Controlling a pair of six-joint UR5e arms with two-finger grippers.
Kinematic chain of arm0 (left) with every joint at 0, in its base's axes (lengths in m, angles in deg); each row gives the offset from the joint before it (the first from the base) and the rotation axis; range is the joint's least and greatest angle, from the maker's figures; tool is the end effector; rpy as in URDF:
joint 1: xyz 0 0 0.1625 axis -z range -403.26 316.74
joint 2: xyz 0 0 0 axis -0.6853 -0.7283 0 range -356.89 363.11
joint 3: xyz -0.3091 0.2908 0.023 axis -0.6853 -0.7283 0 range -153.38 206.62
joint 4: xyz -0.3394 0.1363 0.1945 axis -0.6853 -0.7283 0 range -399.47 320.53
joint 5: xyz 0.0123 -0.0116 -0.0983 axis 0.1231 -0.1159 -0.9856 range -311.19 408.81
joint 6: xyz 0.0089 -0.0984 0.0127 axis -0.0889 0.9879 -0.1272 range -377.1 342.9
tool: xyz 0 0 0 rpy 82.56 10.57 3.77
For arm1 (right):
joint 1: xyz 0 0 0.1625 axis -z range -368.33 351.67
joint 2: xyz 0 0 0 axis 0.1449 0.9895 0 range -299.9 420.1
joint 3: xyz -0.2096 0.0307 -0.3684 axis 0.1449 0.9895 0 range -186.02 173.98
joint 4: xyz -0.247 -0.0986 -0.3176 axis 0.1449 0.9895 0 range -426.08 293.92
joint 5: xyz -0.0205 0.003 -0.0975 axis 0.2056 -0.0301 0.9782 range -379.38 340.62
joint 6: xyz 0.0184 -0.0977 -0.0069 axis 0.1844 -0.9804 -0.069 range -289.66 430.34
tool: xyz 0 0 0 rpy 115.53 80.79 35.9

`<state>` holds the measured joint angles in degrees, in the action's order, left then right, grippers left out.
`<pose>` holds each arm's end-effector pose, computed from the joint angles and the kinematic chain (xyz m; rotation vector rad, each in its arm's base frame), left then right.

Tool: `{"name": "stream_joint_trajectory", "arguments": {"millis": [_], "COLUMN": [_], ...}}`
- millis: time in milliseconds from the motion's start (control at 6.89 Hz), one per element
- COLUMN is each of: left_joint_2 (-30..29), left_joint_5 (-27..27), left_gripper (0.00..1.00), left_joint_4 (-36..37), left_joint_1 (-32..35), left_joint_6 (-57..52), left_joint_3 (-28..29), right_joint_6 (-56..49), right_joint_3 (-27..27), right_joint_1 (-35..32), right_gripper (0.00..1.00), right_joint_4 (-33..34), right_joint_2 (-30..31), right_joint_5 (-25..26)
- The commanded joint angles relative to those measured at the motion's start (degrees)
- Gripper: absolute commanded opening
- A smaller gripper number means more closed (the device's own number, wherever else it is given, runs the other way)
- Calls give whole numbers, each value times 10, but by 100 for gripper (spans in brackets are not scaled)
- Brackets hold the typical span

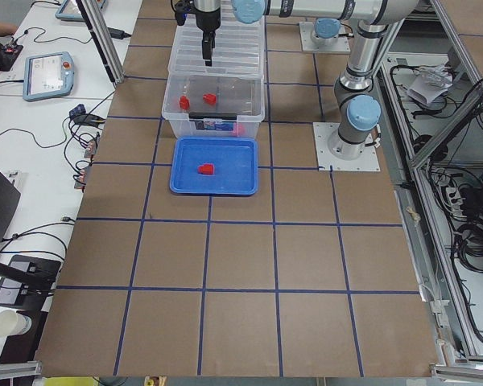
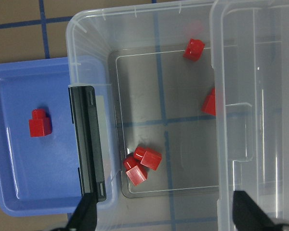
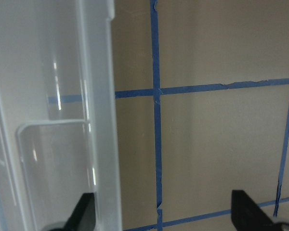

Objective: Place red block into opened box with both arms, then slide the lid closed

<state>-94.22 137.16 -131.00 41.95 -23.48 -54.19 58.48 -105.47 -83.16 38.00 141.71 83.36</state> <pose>-0.0902 -0.5559 0.4978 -0.0433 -3.1131 0.0131 -0.0308 -0.5392 0.3593 -0.0739 -2.9351 -0.1705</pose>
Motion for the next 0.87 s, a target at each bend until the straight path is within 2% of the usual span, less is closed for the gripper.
{"name": "stream_joint_trajectory", "arguments": {"millis": [0,145,290,435,581,726], "left_joint_2": [-41,-78,-104,-116,-147,-172], "left_joint_5": [-5,-5,-5,-5,-5,-13], "left_gripper": [100,100,100,100,100,100], "left_joint_4": [6,47,77,79,113,176], "left_joint_1": [-65,-99,-120,-146,-185,-215], "left_joint_6": [-17,-68,-102,-131,-191,-248], "left_joint_3": [-7,-7,-10,-9,-24,-60], "right_joint_6": [1,3,9,11,54,81], "right_joint_3": [11,43,84,128,159,152], "right_joint_1": [-6,-16,-35,-82,-128,-152], "right_gripper": [100,100,100,100,100,100], "right_joint_4": [-13,-55,-108,-151,-168,-169], "right_joint_2": [11,42,67,74,72,66], "right_joint_5": [-20,-92,-110,-124,-141,-133]}}
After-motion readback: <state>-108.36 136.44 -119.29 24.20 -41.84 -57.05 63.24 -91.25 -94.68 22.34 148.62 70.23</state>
